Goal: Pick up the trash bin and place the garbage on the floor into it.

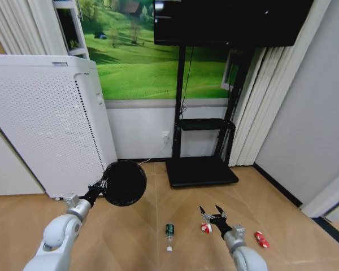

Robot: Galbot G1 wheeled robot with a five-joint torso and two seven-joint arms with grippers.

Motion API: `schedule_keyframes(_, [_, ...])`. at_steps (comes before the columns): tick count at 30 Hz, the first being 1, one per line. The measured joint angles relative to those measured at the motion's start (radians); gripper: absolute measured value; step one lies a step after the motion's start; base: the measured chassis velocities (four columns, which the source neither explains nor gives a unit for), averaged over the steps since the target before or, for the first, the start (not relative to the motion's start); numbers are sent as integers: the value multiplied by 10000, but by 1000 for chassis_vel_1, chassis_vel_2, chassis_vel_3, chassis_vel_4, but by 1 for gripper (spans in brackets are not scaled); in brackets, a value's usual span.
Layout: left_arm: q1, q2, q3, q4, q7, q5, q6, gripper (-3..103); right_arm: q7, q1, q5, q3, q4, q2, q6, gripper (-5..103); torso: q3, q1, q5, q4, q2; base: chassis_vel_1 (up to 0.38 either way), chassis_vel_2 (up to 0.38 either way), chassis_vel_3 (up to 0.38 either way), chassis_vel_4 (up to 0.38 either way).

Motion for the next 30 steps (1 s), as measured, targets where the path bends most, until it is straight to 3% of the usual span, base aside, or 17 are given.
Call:
schedule_keyframes(6, [-70,33,52,78,5,4,0,4,424,-41,78,-666,-389,136,-290,100,-5,-1,2,-2,1,-4,-15,-7,-3])
schedule_keyframes(11, [-67,47,143,98,29,62,0,4,1203,119,1578,-1777,-844,334,-1591,100,-5,-2,2,-1,1,12,-5,-11,4])
schedule_keyframes(13, [-28,40,172,98,50,107,0,4,1168,265,1886,-2022,-1049,403,-1941,100,-4,-1,4,1,1,0,0,0,0])
schedule_keyframes(15, [23,29,205,97,60,139,0,4,511,445,1982,-2242,-1363,361,-2212,100,-4,-1,2,0,1,0,0,0,0])
schedule_keyframes(16, [23,29,205,97,60,139,0,4,511,445,1982,-2242,-1363,361,-2212,100,-4,-1,2,0,1,0,0,0,0])
schedule_keyframes(17, [66,26,225,83,71,162,0,4,-291,605,1800,-2434,-1702,150,-2120,100,-4,-1,4,1,1,0,0,0,0])
schedule_keyframes(19, [110,1,225,54,76,183,0,4,-1176,766,1242,-2528,-2057,-121,-1903,100,-3,-1,3,-1,1,0,0,0,0])
schedule_keyframes(23, [164,-52,198,29,81,186,-1,4,-1668,837,825,-2409,-2297,-312,-1481,100,-3,-1,3,-2,1,0,0,0,0])
schedule_keyframes(27, [221,-83,122,21,111,187,-7,4,-1629,806,438,-2080,-2368,-356,-920,100,-4,-1,3,-1,1,0,0,0,0])
schedule_keyframes(28, [264,-101,55,3,159,190,-16,4,-949,730,378,-1802,-2252,-353,-638,100,-3,-1,5,-3,1,0,0,0,0])
schedule_keyframes(30, [284,-113,32,-18,189,191,-17,4,-654,700,369,-1590,-2090,-352,-586,100,-4,-1,4,-1,1,0,0,0,0])
